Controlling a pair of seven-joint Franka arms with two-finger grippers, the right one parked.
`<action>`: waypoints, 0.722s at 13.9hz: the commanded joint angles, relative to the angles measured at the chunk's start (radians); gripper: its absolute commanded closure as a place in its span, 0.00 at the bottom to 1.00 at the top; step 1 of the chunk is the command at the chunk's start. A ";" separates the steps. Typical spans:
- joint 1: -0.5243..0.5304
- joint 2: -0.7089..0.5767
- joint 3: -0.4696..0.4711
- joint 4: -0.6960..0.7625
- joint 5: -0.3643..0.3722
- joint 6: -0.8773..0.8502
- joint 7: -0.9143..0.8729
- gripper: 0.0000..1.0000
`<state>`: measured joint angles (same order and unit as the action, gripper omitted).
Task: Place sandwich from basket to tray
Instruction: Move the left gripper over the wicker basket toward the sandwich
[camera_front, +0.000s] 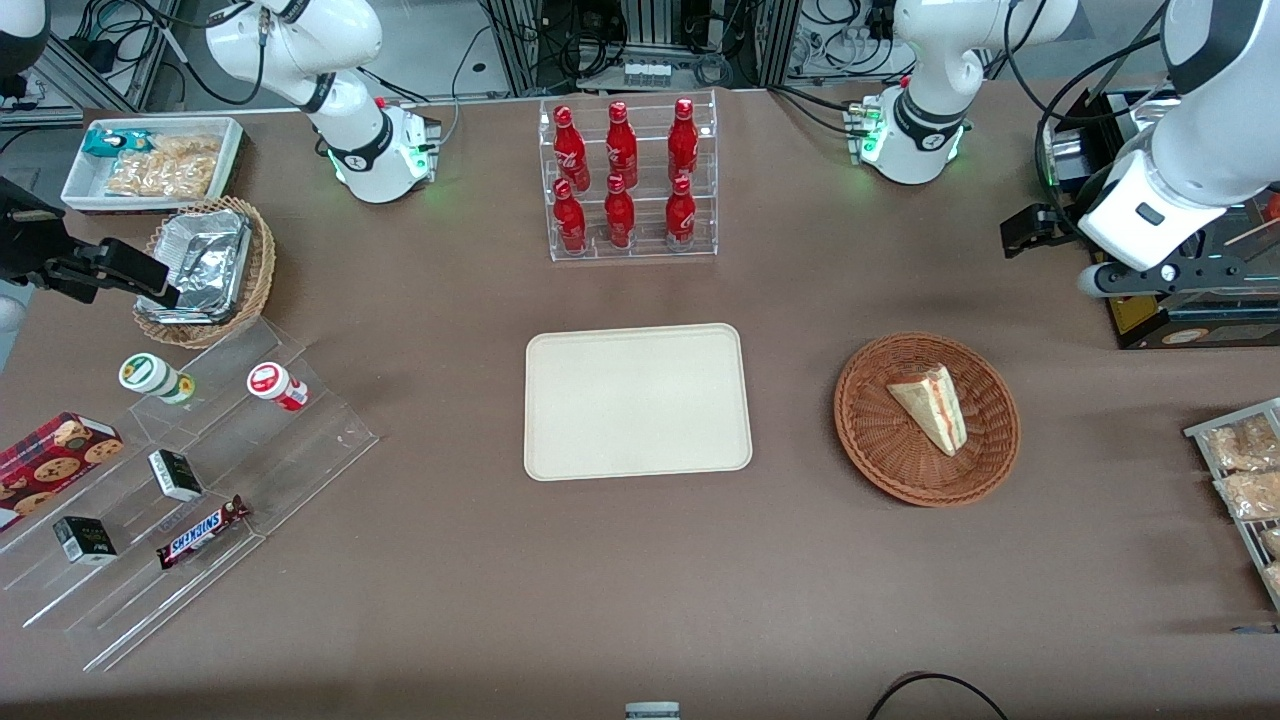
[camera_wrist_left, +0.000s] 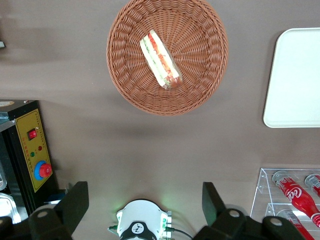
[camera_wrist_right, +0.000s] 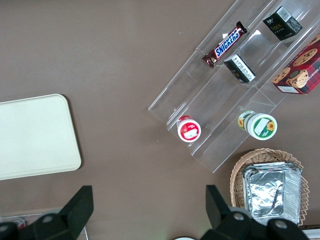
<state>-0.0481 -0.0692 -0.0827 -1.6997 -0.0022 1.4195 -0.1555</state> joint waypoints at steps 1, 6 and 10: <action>-0.003 0.006 0.004 0.022 -0.007 0.002 0.016 0.00; -0.003 0.068 0.004 -0.035 -0.001 0.077 0.016 0.00; -0.004 0.072 0.004 -0.177 0.002 0.238 0.016 0.00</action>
<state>-0.0480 0.0193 -0.0824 -1.8085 -0.0020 1.5943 -0.1532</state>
